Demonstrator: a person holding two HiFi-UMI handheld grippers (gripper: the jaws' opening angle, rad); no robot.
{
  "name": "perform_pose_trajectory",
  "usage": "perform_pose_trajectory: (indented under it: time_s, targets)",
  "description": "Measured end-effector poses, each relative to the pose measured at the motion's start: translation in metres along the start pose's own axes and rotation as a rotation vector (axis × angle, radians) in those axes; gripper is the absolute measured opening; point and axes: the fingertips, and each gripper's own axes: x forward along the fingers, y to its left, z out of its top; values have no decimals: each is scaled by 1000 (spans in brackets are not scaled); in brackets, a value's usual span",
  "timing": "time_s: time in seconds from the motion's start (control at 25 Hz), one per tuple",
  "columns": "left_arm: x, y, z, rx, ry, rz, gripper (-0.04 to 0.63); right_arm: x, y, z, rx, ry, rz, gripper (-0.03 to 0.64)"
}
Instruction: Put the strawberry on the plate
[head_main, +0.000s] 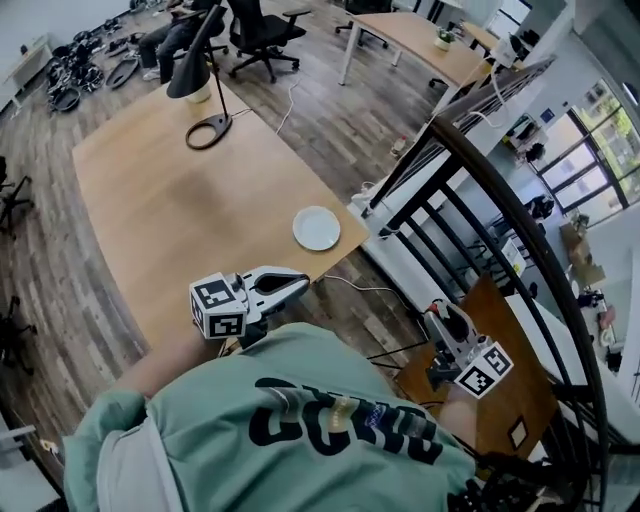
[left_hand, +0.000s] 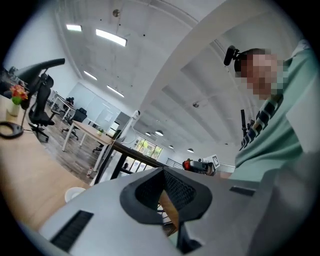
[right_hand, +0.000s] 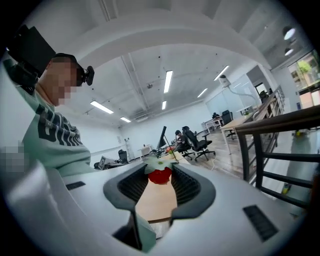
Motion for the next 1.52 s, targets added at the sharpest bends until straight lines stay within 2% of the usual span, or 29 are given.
perform_pose_trajectory:
  time_s: [0.16, 0.32, 0.44, 0.6, 0.72, 0.84, 0.92, 1.08, 1.32, 1.52]
  targets:
    - [-10, 14, 4, -8, -1, 151, 5, 48, -27, 4, 21, 23, 151, 135]
    - [-9, 14, 31, 46, -40, 318, 5, 89, -48, 18, 43, 42, 331, 135]
    - [-5, 6, 37, 73, -59, 442, 5, 106, -61, 18, 66, 71, 458, 135]
    - [24, 6, 30, 43, -51, 522, 5, 117, -85, 17, 95, 85, 562, 135]
    - [42, 11, 29, 60, -50, 553, 5, 137, -96, 10, 111, 138, 633, 135]
    - [50, 28, 26, 47, -55, 565, 5, 150, -113, 0, 124, 185, 637, 135]
    - [47, 38, 19, 37, -85, 573, 5, 158, -119, -11, 114, 202, 635, 135]
    - [30, 55, 8, 61, -148, 559, 5, 180, -112, -23, 54, 229, 642, 135]
    - [-19, 64, 61, 67, -242, 558, 5, 222, -75, 26, -15, 276, 619, 135]
    - [-81, 70, 68, 84, -263, 552, 5, 255, -25, 29, -65, 306, 597, 135]
